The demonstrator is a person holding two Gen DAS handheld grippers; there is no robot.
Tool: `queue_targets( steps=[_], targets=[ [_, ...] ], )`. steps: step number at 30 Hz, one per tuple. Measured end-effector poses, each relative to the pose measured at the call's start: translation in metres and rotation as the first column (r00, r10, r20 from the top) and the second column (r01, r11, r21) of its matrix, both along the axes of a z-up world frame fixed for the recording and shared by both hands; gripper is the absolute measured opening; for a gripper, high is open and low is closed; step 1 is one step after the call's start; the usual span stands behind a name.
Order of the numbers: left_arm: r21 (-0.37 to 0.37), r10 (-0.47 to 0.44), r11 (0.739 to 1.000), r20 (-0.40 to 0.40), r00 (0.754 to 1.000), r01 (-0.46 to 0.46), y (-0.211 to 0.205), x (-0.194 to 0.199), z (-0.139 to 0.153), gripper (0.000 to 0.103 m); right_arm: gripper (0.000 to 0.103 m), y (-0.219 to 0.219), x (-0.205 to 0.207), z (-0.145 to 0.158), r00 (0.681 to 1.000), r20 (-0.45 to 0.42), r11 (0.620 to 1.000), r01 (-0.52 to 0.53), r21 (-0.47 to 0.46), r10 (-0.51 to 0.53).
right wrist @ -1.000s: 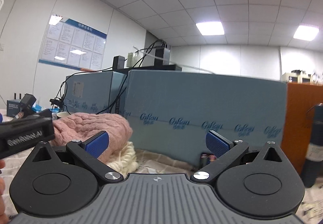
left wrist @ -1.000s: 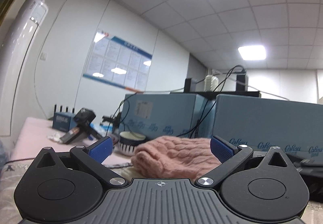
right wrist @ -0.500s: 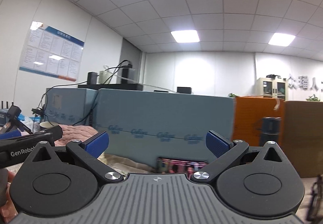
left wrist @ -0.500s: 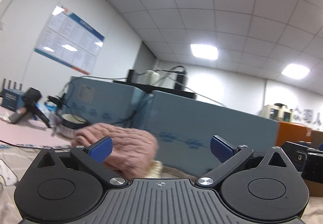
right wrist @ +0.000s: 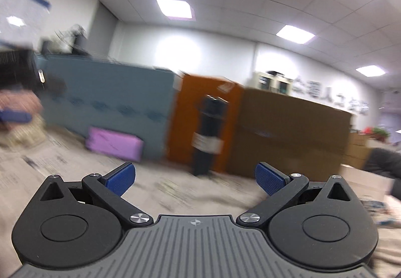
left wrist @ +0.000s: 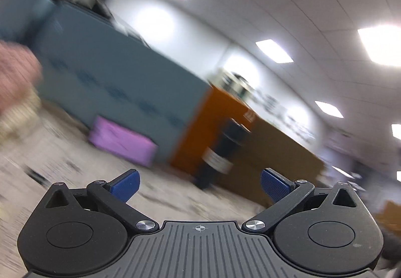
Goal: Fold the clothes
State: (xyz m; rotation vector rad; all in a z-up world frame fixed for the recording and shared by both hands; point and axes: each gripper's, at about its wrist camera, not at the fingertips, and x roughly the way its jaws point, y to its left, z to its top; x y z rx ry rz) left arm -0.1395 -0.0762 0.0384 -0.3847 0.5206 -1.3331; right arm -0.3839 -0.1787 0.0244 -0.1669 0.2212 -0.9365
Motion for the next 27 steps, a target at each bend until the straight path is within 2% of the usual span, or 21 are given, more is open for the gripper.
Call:
queue_targets(
  steps=[3, 6, 10, 13, 16, 19, 27],
  targets=[
    [0.017, -0.146, 0.989, -0.089, 0.985, 0.148, -0.031, -0.011, -0.007, 0.103, 0.103, -0.016, -0.021, -0.012, 0.993, -0.076, 0.996, 0.091, -0.023, -0.093],
    [0.024, -0.281, 0.958, -0.15, 0.948, 0.287, -0.064, -0.021, -0.018, 0.103, 0.103, -0.039, -0.04, -0.024, 0.973, -0.149, 0.984, 0.177, -0.017, -0.177],
    [0.012, -0.438, 0.891, -0.238, 0.867, 0.454, -0.102, -0.04, -0.031, 0.103, 0.103, -0.075, -0.056, -0.043, 0.93, -0.257, 0.96, 0.278, 0.018, -0.264],
    [0.031, -0.521, 0.828, -0.326, 0.789, 0.56, -0.133, -0.047, -0.043, 0.103, 0.103, -0.097, -0.064, -0.053, 0.905, -0.303, 0.943, 0.33, 0.053, -0.3],
    [0.035, -0.562, 0.789, -0.361, 0.744, 0.613, -0.166, -0.053, -0.051, 0.103, 0.103, -0.111, -0.07, -0.056, 0.898, -0.329, 0.936, 0.339, 0.098, -0.291],
    [0.048, -0.59, 0.761, -0.362, 0.721, 0.647, -0.201, -0.059, -0.058, 0.103, 0.103, -0.12, -0.071, -0.053, 0.9, -0.332, 0.939, 0.329, 0.096, -0.282],
    [0.057, -0.624, 0.717, -0.391, 0.676, 0.695, -0.274, -0.079, -0.069, 0.103, 0.103, -0.146, -0.056, -0.046, 0.907, -0.35, 0.951, 0.288, 0.112, -0.234]
  ],
)
